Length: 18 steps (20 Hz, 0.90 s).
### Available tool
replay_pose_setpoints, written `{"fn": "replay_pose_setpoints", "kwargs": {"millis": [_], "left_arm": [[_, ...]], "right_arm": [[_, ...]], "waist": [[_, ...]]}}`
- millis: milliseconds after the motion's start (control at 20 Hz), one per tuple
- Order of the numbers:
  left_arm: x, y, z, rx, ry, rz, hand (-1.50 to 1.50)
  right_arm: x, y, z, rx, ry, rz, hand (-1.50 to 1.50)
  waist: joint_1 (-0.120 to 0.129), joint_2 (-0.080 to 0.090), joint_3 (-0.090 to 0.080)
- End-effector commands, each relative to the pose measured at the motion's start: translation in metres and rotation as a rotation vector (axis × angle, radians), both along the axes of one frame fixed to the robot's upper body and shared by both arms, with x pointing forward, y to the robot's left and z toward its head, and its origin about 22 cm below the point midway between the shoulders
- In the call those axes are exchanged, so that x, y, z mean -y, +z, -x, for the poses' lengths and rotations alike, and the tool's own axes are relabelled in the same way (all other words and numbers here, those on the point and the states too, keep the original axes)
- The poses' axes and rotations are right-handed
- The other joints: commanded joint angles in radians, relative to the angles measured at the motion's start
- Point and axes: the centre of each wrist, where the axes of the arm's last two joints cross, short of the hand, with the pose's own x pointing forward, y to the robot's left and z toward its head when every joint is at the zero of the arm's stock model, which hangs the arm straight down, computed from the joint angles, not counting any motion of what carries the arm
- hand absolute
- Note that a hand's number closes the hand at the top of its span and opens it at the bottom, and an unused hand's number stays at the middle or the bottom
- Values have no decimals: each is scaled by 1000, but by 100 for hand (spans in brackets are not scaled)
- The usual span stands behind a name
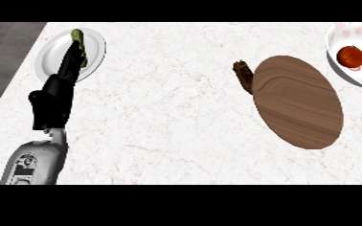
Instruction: Pick the tomato from the placemat and place it in the bowl
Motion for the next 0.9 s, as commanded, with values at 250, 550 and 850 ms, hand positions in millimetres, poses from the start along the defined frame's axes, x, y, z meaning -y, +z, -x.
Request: {"fn": "replay_pose_setpoints", "kwargs": {"millis": [250,550,850], "left_arm": [[-4,12,-3,5,31,-4,0],[3,-10,1,-11,25,-11,0],[-13,3,6,-19,39,-13,0]], "right_arm": [[36,-20,61,55,153,-99,-150],[36,-39,75,69,196,-103,-150],[39,-40,83,62,225,-92,-150]], "waist": [[-24,-11,-1],[-26,-15,-3],[-24,-18,-4]]}}
